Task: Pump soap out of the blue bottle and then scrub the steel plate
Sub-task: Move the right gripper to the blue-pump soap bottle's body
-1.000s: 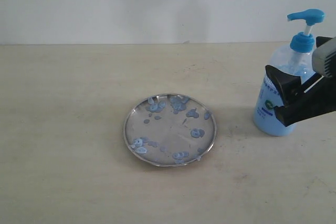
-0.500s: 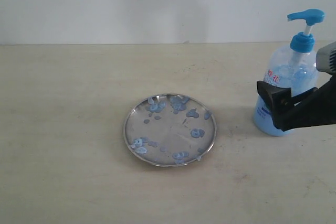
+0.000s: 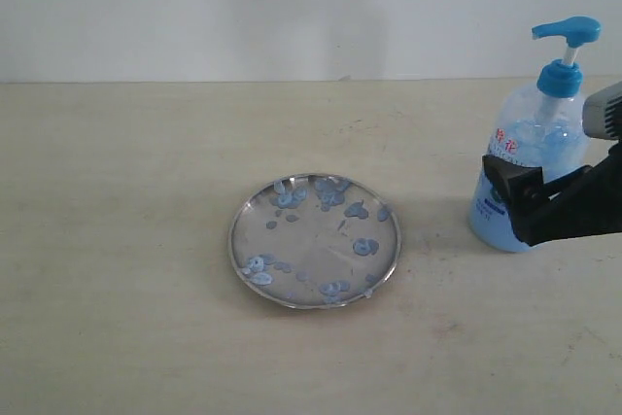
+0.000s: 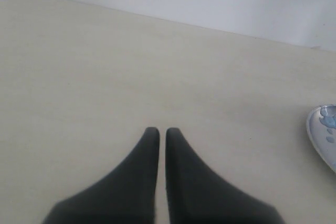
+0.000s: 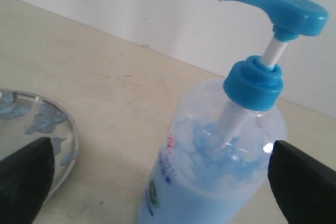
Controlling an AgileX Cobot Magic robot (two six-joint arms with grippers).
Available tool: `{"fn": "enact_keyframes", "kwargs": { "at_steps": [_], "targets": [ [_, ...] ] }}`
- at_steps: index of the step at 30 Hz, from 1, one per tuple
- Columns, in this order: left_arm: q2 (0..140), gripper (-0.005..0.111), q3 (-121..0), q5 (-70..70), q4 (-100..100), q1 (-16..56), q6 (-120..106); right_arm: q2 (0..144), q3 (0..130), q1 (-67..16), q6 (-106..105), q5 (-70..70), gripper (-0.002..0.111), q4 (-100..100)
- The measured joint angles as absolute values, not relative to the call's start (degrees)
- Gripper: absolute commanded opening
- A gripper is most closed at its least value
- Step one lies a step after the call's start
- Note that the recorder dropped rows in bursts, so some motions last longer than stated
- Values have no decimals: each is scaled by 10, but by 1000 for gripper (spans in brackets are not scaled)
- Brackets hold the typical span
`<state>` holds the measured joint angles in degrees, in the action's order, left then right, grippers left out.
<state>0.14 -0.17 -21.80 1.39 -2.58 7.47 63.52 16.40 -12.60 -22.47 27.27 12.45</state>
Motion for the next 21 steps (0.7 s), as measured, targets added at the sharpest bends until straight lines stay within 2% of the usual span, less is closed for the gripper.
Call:
{"fn": "enact_keyframes", "kwargs": {
  "at_steps": [7, 21],
  "targets": [
    [1, 4, -2, -218, 14, -26, 75, 668, 164, -126, -349, 362, 105, 204],
    [1, 4, -2, -218, 14, -26, 75, 863, 165, -126, -300, 598, 105, 222]
  ]
}}
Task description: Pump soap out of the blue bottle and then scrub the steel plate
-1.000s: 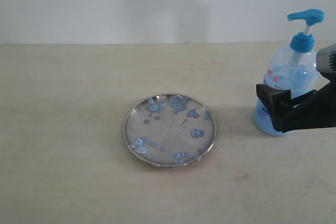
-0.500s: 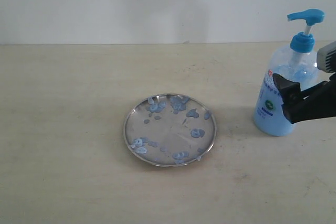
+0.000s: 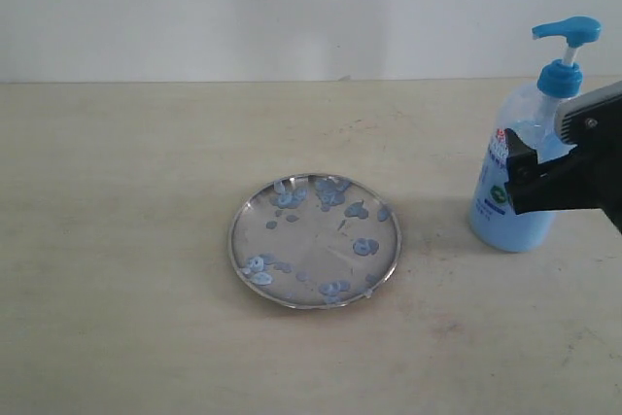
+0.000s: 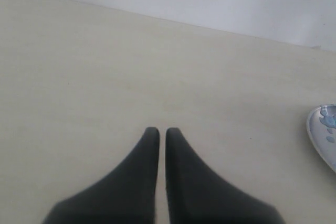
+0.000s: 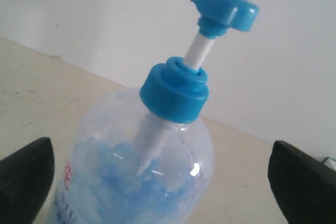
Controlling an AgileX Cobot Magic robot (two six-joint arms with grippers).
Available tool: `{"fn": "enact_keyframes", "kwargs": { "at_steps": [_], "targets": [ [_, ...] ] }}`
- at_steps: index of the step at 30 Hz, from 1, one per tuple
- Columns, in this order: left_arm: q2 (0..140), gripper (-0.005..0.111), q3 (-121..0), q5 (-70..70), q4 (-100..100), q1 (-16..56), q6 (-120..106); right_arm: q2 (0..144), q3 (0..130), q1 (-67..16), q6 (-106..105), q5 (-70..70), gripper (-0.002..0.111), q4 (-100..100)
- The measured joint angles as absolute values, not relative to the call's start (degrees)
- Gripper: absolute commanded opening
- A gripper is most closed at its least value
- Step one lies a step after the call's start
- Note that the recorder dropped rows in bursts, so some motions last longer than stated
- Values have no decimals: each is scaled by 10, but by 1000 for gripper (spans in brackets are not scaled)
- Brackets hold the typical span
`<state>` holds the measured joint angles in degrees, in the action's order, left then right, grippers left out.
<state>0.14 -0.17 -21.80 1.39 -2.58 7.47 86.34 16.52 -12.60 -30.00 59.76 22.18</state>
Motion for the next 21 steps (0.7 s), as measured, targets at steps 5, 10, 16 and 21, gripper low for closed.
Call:
{"fn": "enact_keyframes", "kwargs": {
  "at_steps": [5, 10, 16, 21],
  "targets": [
    [1, 4, -2, -218, 14, -26, 75, 940, 178, -126, -231, 638, 105, 228],
    [1, 4, -2, -218, 14, -26, 75, 1023, 222, -126, -215, 662, 105, 231],
    [1, 4, -2, -218, 14, -26, 75, 1104, 283, -126, -214, 676, 105, 245],
    [1, 4, -2, -218, 14, -26, 75, 1157, 317, -126, -214, 675, 105, 254]
  ]
}}
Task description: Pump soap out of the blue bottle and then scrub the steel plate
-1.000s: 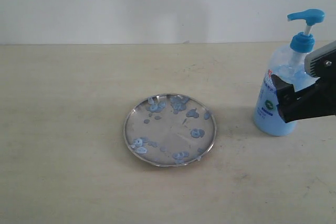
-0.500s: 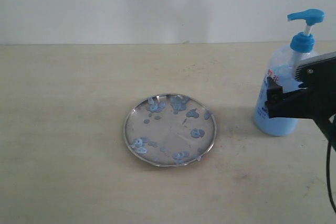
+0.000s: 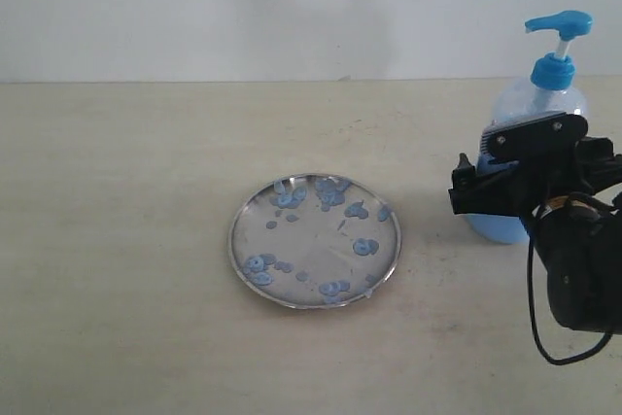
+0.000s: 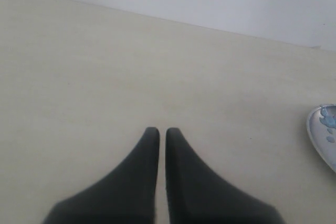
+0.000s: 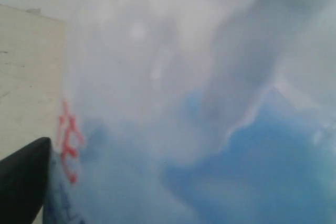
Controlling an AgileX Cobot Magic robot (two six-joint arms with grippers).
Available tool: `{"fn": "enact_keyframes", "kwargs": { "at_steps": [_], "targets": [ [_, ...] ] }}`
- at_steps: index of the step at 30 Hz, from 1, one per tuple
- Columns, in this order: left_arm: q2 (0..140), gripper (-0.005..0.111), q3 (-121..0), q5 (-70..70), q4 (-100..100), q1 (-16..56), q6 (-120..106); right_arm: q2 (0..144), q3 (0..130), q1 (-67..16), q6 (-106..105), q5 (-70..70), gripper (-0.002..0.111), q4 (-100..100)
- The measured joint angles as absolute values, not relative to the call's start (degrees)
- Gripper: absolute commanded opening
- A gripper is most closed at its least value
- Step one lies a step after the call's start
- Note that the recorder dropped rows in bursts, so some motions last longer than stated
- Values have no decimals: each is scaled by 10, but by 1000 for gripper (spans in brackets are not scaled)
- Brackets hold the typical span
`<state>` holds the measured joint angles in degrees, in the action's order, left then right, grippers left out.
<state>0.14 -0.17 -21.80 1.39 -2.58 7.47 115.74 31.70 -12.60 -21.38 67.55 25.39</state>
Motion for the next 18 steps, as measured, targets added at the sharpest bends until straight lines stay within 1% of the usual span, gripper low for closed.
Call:
{"fn": "enact_keyframes", "kwargs": {
  "at_steps": [2, 4, 6, 7, 9, 10, 11, 12, 18],
  "targets": [
    [1, 4, -2, -218, 14, -26, 75, 1167, 322, -126, -214, 675, 104, 254],
    [1, 4, -2, -218, 14, -26, 75, 1169, 322, -126, -214, 679, 99, 254],
    [1, 4, -2, -218, 14, -26, 75, 1171, 322, -126, -214, 681, 82, 257],
    [1, 4, -2, -218, 14, -26, 75, 1171, 324, -126, -214, 681, 70, 260],
    [1, 4, -2, -218, 14, -26, 75, 1171, 329, -126, -208, 678, 41, 271],
    [1, 4, -2, -218, 14, -26, 75, 1171, 332, -126, -204, 677, 29, 275],
    [1, 4, -2, -218, 14, -26, 75, 1171, 335, -126, -204, 676, 9, 274],
    [1, 4, -2, -218, 14, -26, 75, 1171, 335, -126, -203, 676, 0, 274],
    [1, 4, -2, -218, 14, -26, 75, 1171, 338, -126, -201, 668, 0, 275]
  ]
}}
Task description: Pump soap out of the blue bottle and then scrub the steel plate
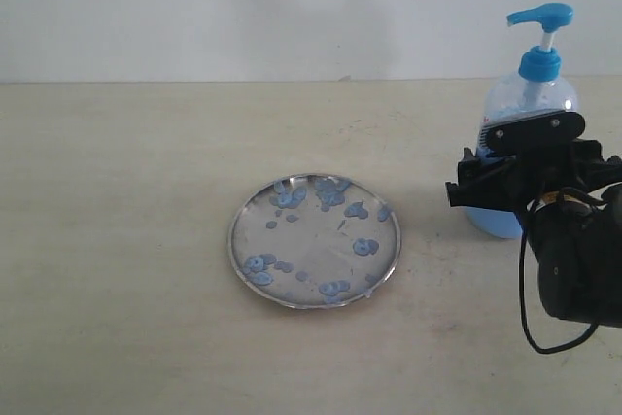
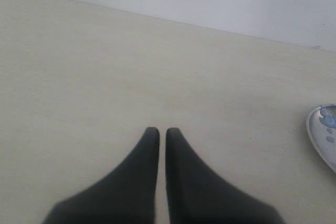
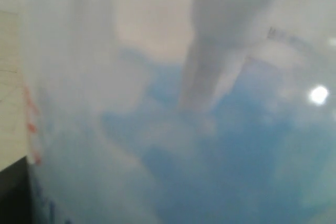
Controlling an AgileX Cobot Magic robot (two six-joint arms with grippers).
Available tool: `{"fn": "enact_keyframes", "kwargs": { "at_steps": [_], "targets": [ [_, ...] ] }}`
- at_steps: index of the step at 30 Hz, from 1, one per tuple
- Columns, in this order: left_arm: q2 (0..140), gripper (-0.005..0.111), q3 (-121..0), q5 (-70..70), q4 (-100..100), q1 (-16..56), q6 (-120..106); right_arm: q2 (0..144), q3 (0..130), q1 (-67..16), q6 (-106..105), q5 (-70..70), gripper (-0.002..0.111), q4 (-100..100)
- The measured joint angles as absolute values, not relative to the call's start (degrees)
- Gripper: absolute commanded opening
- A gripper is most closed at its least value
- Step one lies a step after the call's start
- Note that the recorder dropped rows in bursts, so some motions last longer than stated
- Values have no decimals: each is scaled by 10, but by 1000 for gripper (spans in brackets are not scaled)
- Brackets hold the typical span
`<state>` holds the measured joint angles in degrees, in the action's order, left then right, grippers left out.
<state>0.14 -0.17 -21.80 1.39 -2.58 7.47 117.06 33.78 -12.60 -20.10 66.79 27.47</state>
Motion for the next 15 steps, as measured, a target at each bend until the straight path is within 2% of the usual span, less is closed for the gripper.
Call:
{"fn": "enact_keyframes", "kwargs": {
  "at_steps": [15],
  "targets": [
    [1, 4, -2, -218, 14, -26, 75, 1171, 338, -126, -200, 664, 0, 275]
  ]
}}
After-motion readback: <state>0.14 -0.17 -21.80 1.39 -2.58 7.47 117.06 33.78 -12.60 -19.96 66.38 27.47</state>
